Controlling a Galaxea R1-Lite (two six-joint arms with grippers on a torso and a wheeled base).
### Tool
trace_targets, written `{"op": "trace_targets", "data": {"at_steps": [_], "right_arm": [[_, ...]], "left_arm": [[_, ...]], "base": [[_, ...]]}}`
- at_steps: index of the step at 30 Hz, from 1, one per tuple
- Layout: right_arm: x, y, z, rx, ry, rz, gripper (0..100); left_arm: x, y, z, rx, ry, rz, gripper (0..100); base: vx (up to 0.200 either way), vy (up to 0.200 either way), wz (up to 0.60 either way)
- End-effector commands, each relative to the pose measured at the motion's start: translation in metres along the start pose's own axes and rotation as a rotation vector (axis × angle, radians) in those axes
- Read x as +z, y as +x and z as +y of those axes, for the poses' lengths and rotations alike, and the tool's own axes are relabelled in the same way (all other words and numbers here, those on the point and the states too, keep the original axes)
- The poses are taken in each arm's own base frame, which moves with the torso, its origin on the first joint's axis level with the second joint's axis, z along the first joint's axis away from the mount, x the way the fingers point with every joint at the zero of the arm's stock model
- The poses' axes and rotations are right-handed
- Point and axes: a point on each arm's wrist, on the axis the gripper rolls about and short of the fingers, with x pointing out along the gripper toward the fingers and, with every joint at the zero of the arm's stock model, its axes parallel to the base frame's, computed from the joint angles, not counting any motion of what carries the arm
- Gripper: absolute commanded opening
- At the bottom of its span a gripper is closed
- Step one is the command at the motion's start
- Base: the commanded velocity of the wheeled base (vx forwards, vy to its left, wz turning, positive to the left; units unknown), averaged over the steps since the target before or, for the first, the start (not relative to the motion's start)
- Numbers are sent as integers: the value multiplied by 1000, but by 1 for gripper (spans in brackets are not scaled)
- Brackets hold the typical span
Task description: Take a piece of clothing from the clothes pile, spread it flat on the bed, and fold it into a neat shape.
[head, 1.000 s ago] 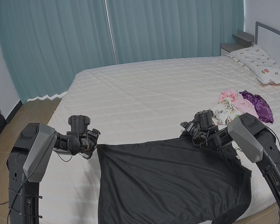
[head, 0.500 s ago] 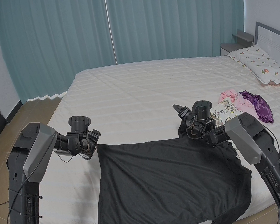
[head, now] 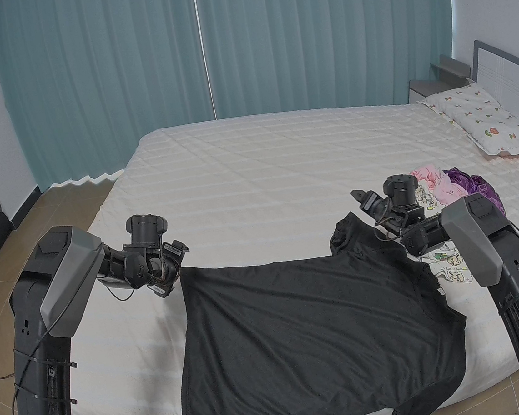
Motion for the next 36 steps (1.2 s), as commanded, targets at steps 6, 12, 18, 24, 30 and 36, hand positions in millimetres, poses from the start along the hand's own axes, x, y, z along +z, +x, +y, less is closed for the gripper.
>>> {"op": "trace_targets", "data": {"at_steps": [6, 12, 18, 24, 30, 36], "right_arm": [[2, 0, -52, -91, -110, 57, 100], [-16, 6, -68, -84, -154, 101, 100], [-25, 11, -71, -77, -153, 103, 100], [-28, 13, -72, -76, -153, 109, 0], [-39, 14, -70, -69, -157, 119, 0], [-20, 14, -65, -64, -146, 64, 0]], "left_arm": [[0, -3, -1, -4, 0, 6, 100], [0, -3, 1, 4, -1, 8, 100], [-1, -2, 2, 6, 0, 10, 100], [-1, -2, 2, 6, 0, 10, 100], [0, -2, 2, 6, -1, 9, 100], [-1, -2, 2, 6, 0, 10, 100]], "base": [[0, 0, 0], [0, 0, 0], [0, 0, 0], [0, 0, 0], [0, 0, 0], [0, 0, 0]]}}
